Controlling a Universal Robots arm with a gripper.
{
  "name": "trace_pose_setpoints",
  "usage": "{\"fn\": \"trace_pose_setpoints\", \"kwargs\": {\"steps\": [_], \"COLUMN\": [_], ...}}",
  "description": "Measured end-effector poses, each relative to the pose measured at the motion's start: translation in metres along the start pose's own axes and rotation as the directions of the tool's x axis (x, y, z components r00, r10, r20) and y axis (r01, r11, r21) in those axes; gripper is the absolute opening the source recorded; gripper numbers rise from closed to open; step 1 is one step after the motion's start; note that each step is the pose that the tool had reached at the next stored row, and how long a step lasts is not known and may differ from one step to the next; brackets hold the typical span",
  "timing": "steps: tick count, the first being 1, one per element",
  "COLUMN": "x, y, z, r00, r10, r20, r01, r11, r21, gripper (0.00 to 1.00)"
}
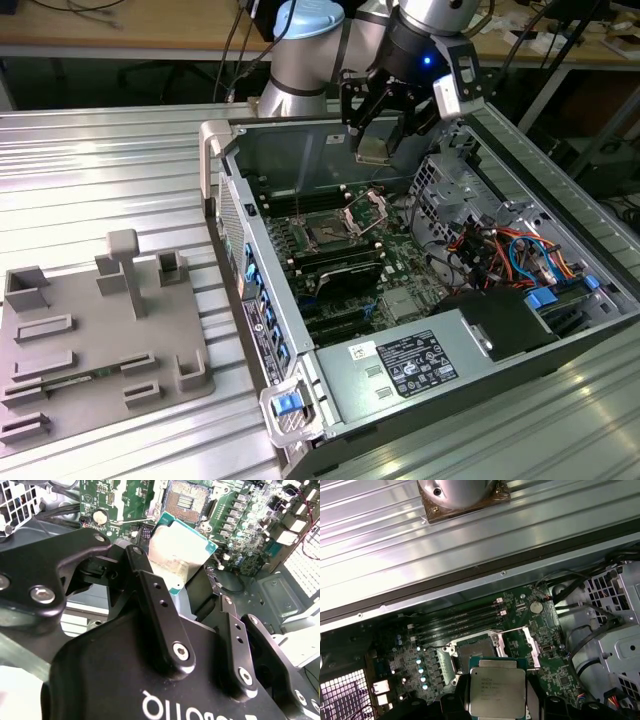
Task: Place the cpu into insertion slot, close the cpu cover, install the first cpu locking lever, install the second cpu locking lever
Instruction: 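Place the cpu into insertion slot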
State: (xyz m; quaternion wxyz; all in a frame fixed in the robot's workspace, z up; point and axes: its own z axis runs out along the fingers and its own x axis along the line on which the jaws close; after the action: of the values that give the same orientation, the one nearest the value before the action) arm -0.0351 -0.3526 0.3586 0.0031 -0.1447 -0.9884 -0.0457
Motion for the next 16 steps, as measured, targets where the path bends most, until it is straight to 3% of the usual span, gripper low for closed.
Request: {"fn": "trace_pose_setpoints", "kwargs": {"steps": [16], "x": [0.0], "y": [0.0], "z": [0.0], "r00": [0.9993], "r10": [0.036], "r20": [0.0032], "r01": [-0.036], "r11": [0.9993], "r21": [-0.0008], "gripper": [0.55]}}
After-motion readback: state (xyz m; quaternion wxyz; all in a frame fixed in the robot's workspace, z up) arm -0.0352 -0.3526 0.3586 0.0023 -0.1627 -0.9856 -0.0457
